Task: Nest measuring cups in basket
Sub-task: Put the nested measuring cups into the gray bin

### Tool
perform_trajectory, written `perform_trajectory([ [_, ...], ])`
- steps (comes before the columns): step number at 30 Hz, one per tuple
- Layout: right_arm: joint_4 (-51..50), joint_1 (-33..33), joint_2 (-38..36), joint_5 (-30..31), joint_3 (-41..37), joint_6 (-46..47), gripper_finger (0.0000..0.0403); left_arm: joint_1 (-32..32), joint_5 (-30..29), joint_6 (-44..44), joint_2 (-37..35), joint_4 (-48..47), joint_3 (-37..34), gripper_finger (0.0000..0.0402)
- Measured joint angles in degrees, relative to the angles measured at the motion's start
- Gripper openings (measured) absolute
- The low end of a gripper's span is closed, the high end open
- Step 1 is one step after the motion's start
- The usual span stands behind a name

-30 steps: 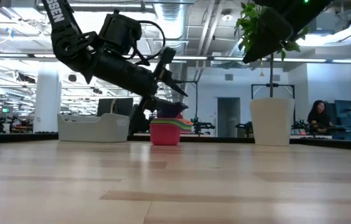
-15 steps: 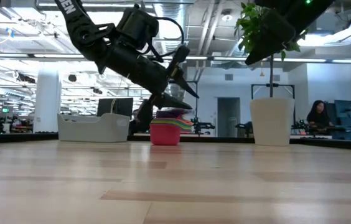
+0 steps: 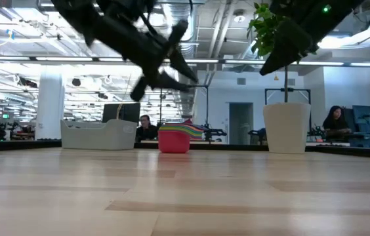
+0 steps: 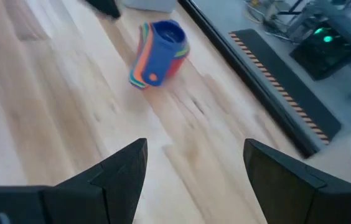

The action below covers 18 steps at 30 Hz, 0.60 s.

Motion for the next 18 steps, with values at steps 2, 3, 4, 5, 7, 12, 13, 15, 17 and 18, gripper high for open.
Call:
perform_trajectory([
  [2,2.6,0.1,0.0,-1.4,-0.1,0.0,0.0291,-2.1,-5.6,3.3,-2.8,-2.5,0.0,0.0121],
  [3,5.1,0.0,0.0,-2.1,-0.4,-0.2,0.0291,-3.4,-8.8,4.6,-4.2,-4.4,0.0,0.0121],
  [4,8.5,0.0,0.0,-2.7,-1.1,-1.0,0.0291,-4.8,-12.2,5.8,-5.4,-5.5,0.0,0.0121],
  [5,12.8,-0.2,0.3,-3.5,-2.1,-2.3,0.0291,-6.1,-15.7,6.8,-6.5,-6.7,0.0,0.0121],
  [7,23.0,-1.4,1.7,-6.1,-4.8,-7.0,0.0291,-8.9,-23.1,7.3,-8.4,-10.2,0.0,0.0121],
  [12,38.6,-9.2,6.9,-17.6,-7.3,-13.4,0.0291,-12.3,-30.7,5.4,-8.9,-19.9,-0.8,0.0121],
  [13,40.1,-10.9,8.0,-19.7,-7.2,-13.7,0.0291,-12.2,-29.6,4.1,-8.9,-21.0,-1.3,0.0121],
  [15,41.9,-13.9,9.9,-23.3,-7.0,-13.8,0.0291,-11.3,-27.4,0.7,-8.9,-23.4,-2.4,0.0121],
  [17,43.6,-16.2,11.5,-25.8,-6.5,-13.6,0.0291,-10.1,-27.4,-2.4,-8.9,-24.9,-3.2,0.0121],
  [18,44.4,-17.0,12.2,-26.9,-6.4,-13.5,0.0291,-9.1,-27.3,-3.5,-8.9,-25.0,-3.4,0.0121],
])
